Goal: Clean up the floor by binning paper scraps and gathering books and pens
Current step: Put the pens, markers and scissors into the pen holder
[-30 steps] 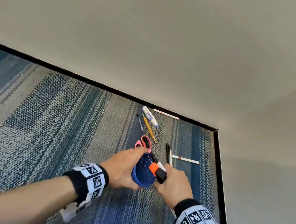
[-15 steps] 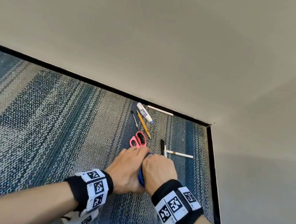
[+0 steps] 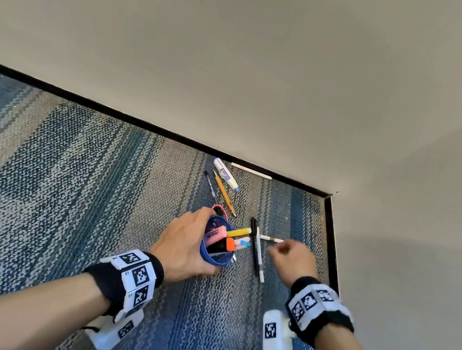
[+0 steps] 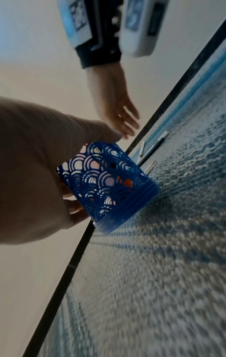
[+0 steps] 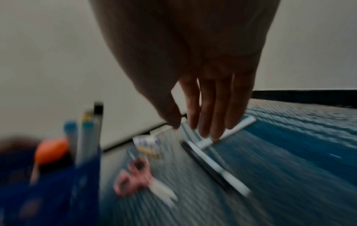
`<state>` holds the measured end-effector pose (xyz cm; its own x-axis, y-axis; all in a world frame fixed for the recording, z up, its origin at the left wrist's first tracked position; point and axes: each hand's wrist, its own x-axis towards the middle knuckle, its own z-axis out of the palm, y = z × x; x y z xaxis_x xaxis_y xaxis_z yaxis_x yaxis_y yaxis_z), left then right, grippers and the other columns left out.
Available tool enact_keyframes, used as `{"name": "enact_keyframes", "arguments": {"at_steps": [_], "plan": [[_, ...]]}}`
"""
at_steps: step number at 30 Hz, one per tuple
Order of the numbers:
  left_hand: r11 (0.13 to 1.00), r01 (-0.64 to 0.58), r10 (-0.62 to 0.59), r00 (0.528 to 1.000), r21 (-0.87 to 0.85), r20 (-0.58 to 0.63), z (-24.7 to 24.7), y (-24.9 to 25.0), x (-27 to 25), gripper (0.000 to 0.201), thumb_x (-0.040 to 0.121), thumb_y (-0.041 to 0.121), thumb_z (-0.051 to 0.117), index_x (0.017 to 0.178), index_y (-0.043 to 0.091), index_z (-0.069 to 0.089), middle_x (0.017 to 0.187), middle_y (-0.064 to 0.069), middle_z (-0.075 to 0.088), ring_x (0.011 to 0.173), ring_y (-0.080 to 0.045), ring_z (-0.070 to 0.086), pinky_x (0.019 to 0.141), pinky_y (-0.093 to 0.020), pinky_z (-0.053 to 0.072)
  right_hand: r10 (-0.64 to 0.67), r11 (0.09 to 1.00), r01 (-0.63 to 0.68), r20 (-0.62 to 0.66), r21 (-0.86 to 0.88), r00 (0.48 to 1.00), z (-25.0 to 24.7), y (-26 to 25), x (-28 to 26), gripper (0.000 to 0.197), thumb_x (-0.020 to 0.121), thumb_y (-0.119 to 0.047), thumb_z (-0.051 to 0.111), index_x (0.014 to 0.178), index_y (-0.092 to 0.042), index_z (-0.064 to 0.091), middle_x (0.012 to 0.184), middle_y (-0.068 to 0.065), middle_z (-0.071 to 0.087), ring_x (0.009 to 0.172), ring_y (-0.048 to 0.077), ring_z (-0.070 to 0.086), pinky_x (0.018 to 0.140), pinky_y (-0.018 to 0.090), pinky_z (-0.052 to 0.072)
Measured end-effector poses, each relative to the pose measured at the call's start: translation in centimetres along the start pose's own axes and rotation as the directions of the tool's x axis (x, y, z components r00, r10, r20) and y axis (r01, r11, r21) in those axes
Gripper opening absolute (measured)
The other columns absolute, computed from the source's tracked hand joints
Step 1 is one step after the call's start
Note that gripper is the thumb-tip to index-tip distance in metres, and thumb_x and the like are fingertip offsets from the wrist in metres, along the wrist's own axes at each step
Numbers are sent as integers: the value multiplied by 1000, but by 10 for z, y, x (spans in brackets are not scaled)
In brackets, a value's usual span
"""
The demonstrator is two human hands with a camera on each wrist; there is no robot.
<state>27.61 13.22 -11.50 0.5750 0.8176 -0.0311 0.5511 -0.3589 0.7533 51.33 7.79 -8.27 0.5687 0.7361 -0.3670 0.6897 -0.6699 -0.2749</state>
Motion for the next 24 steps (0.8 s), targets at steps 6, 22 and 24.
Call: {"name": "enact_keyframes", "arguments": {"at_steps": [6,22,24], "plan": [[992,21,-8,995,-128,101,12,-9,7,82,55,49,76,123,27,37,109,11,53,99,-10,53,89,-35,48,-61,957,75,60,-280,996,63,26,-7,37,90,-32,59,118,-9,52,122,11,55,112,29,56,94,34,44],[926,161,-156,987,-340,42,19,-24,22,77,53,50,83,113,36,38,108,10,57,99,-10,60,86,-41,53,36,980,-54,100,191,994,49,46,4,7,94,-16,52,87,-16,52,89,10,67,71,24,69,75,41,58],[924,155,-151,988,-350,41,18,-23,20,77,53,49,84,113,36,37,108,10,58,99,-9,60,86,-41,53,82,891,-57,-36,451,996,40,48,2,10,96,-14,51,90,-10,58,80,8,66,61,18,66,70,39,59]]}}
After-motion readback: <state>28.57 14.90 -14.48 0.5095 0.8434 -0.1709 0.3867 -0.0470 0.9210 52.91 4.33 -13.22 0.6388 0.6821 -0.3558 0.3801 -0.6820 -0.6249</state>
